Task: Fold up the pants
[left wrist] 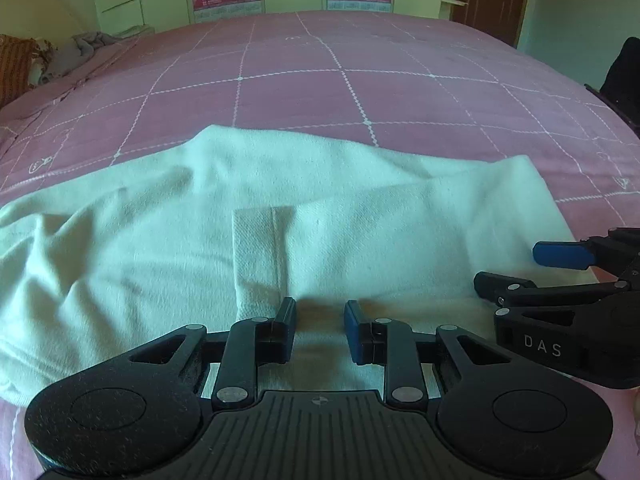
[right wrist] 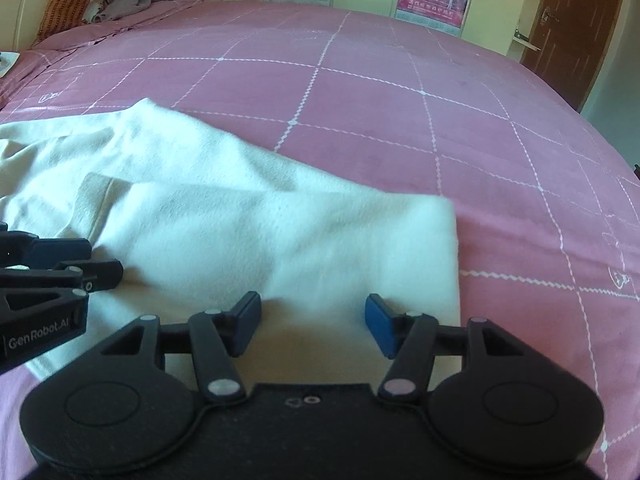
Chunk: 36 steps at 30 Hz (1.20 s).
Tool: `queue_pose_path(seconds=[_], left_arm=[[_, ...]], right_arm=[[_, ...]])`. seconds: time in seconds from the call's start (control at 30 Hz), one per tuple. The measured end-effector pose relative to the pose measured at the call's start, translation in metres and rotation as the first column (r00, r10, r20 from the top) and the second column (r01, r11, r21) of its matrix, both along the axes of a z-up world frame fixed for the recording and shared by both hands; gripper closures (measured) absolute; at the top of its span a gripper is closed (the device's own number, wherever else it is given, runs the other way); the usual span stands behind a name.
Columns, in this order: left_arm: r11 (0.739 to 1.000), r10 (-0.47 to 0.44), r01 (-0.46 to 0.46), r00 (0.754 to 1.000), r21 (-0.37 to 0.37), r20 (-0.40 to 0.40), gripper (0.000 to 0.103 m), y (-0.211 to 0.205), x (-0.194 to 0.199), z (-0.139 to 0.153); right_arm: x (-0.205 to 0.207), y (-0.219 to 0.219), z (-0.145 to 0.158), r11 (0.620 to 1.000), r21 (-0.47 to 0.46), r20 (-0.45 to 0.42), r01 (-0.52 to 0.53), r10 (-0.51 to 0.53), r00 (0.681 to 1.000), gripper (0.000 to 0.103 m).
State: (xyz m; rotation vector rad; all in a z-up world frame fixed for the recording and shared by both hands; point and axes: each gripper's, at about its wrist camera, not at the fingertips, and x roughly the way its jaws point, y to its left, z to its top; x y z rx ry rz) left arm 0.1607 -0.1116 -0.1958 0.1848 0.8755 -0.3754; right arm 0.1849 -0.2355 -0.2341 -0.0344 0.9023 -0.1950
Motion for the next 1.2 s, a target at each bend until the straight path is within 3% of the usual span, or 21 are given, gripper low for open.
queue_pose_path(seconds=[0.17, 0.27, 0.43, 0.63, 0.77, 0.87, 1.0, 1.07, 1.2], left_arm=[[1.000, 0.003, -0.003, 1.000, -0.025, 0.021, 0.076, 0.021, -0.028, 0.008], [0.992, 0.095, -0.094, 0.995, -0.084, 0.006, 0.076, 0.049, -0.029, 0.022], [0.926, 0.300, -0.315, 0.948, -0.210, -0.103, 0.076, 0.120, -0.020, 0.027], [0.862, 0.430, -0.451, 0.892, -0.231, -0.136, 0.075, 0.180, -0.017, 0.024], [0.796, 0.511, -0.543, 0.839, -0.268, -0.184, 0.073, 0.219, -0.012, 0.022], [0.742, 0.564, -0.604, 0.797, -0.290, -0.217, 0.046, 0.243, -0.008, 0.017], [0.686, 0.597, -0.652, 0.759, -0.324, -0.262, 0.043, 0.266, -0.002, 0.007], [0.641, 0.605, -0.682, 0.731, -0.352, -0.314, 0.043, 0.278, 0.003, -0.002], [0.519, 0.578, -0.727, 0.686, -0.450, -0.442, 0.043, 0.300, 0.011, -0.028]], right_arm=[[-0.037, 0.015, 0.000, 1.000, -0.009, 0.021, -0.017, 0.017, 1.000, 0.045], [-0.046, 0.016, 0.004, 1.000, 0.010, 0.021, -0.010, 0.010, 1.000, 0.045], [-0.048, 0.013, 0.008, 0.998, 0.049, 0.017, 0.035, -0.036, 0.999, 0.044], [-0.050, 0.027, 0.019, 0.997, 0.074, 0.050, 0.032, -0.036, 0.998, 0.045], [-0.038, 0.047, 0.033, 0.994, 0.107, 0.076, -0.009, 0.001, 0.997, 0.044], [-0.025, 0.067, 0.037, 0.991, 0.129, 0.077, -0.047, 0.037, 0.996, 0.043], [-0.013, 0.091, 0.033, 0.985, 0.152, 0.062, -0.082, 0.073, 0.995, 0.044], [-0.008, 0.100, 0.028, 0.984, 0.153, 0.045, -0.091, 0.085, 0.995, 0.044], [-0.005, 0.105, 0.016, 0.982, 0.169, 0.008, -0.079, 0.079, 0.997, 0.043]])
